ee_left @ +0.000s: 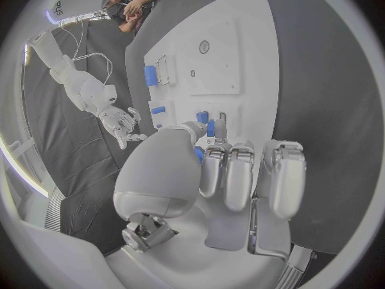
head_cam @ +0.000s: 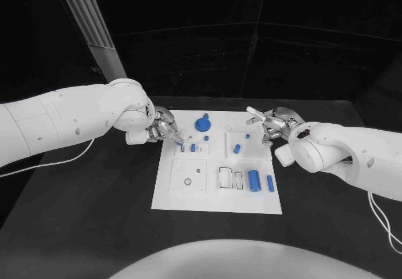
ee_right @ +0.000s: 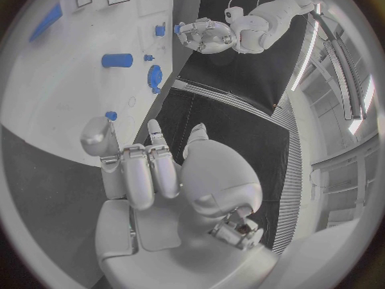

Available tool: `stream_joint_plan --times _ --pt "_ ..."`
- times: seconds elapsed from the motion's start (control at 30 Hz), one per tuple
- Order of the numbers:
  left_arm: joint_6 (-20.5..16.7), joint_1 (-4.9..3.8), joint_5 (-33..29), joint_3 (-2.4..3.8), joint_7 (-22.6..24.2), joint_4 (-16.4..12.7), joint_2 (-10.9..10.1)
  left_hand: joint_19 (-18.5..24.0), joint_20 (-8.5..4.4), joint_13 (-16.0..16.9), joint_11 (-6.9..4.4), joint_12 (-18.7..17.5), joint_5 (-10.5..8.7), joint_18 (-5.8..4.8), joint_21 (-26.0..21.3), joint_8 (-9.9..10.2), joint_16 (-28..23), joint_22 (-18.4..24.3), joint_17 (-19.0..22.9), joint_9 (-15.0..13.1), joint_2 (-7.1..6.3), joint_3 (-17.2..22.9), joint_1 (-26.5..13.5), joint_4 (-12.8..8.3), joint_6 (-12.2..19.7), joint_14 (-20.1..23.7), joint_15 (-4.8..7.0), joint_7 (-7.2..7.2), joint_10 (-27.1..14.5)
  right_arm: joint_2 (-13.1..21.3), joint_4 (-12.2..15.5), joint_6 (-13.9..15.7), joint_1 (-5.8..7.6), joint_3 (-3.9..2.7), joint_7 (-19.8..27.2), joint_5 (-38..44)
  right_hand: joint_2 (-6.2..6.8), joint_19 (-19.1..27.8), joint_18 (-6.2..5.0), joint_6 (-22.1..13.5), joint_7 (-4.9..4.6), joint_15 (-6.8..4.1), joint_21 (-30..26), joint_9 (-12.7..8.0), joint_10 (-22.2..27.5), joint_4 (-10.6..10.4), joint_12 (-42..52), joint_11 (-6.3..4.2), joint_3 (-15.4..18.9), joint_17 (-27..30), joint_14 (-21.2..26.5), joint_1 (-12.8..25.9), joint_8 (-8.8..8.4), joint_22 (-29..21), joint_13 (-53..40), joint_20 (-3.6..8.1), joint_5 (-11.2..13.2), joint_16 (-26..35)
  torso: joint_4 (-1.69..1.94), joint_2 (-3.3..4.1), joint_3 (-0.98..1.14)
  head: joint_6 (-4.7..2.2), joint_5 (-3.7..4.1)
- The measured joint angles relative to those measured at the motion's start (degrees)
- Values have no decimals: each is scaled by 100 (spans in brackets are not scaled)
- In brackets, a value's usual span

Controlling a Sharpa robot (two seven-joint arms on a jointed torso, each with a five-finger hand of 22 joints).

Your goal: Assemble the parts on the task board

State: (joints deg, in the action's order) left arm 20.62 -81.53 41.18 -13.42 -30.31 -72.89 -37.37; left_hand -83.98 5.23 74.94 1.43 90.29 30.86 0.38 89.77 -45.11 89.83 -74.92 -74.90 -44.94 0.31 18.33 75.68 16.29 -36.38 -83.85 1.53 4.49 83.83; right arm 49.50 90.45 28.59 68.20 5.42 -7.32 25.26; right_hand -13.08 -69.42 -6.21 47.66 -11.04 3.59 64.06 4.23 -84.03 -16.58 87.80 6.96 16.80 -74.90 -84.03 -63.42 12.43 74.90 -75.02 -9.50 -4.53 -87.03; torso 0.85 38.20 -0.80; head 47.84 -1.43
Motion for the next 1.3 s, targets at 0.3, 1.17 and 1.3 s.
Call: stream_joint_plan --times 0.3,1.17,1.3 --pt "-49 15 136 0 -257 -69 38 0 0 0 0 0 24 0 0 -35 0 0 0 -12 51 19 86 16 2 0 0 2 0 5 4 0 0 0 4 2 0 0 0 0 0 0 0 0 0 0 0 0 0 0 0 0 0 0 0 0 0 0 -4 2 -3 9 -3" --pt "-83 80 462 0 -496 92 325 0 0 0 0 0 14 0 0 -15 0 0 0 -14 72 43 107 24 23 -20 20 23 0 6 22 6 0 0 11 114 0 0 0 0 0 0 0 0 0 0 0 0 0 -4 0 0 0 0 0 0 0 0 -8 -1 -1 59 0" --pt "-42 87 476 0 -496 122 348 0 0 0 0 0 14 0 0 -12 0 0 0 -14 72 43 107 24 25 -20 20 25 0 4 25 7 0 0 12 140 0 0 0 0 0 0 0 0 0 0 0 0 0 -4 0 0 0 0 0 0 0 0 -8 -1 0 66 1"
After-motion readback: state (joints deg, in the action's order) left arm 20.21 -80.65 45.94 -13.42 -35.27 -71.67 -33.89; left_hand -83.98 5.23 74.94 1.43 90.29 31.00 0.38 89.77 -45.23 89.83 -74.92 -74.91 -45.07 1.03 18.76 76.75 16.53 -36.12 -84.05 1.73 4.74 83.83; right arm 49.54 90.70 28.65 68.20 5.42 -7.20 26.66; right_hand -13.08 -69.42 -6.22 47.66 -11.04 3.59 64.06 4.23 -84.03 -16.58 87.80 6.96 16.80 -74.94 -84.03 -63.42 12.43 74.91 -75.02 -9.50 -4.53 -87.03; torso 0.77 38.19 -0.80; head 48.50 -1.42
